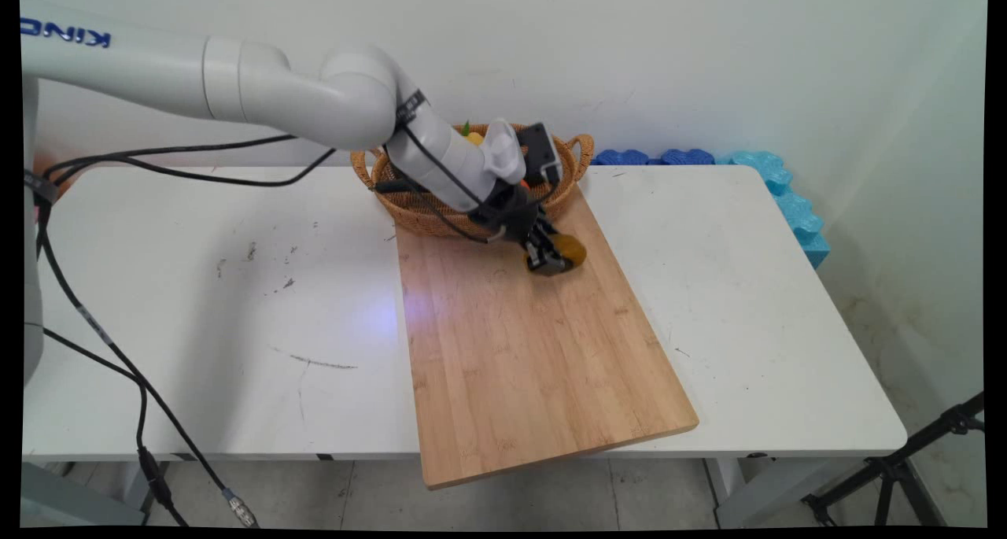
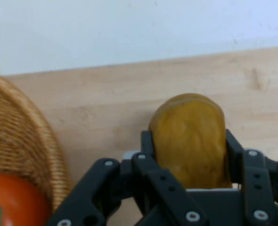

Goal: Place the picked object in the vegetable basket

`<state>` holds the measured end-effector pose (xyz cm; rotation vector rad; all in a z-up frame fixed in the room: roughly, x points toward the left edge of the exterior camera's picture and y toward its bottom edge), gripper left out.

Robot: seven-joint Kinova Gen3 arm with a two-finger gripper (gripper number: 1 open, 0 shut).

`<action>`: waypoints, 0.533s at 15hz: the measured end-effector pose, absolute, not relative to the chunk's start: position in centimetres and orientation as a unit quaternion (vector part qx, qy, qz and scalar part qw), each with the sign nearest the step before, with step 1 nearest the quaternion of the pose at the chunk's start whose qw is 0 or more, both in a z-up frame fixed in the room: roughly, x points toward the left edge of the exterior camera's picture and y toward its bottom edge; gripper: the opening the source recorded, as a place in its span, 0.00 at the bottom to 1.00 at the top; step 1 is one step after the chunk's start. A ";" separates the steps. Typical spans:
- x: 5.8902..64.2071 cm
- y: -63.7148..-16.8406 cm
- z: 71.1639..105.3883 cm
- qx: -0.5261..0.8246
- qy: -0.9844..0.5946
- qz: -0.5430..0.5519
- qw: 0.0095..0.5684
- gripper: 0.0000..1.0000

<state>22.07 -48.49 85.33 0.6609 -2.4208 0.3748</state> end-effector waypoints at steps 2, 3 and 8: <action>22.5 -49.0 86.9 0.255 -0.905 0.145 0.307 0.00; 22.7 -49.2 87.6 0.259 -0.902 0.147 0.312 0.00; 24.4 -50.9 90.3 0.279 -0.888 0.162 0.328 0.00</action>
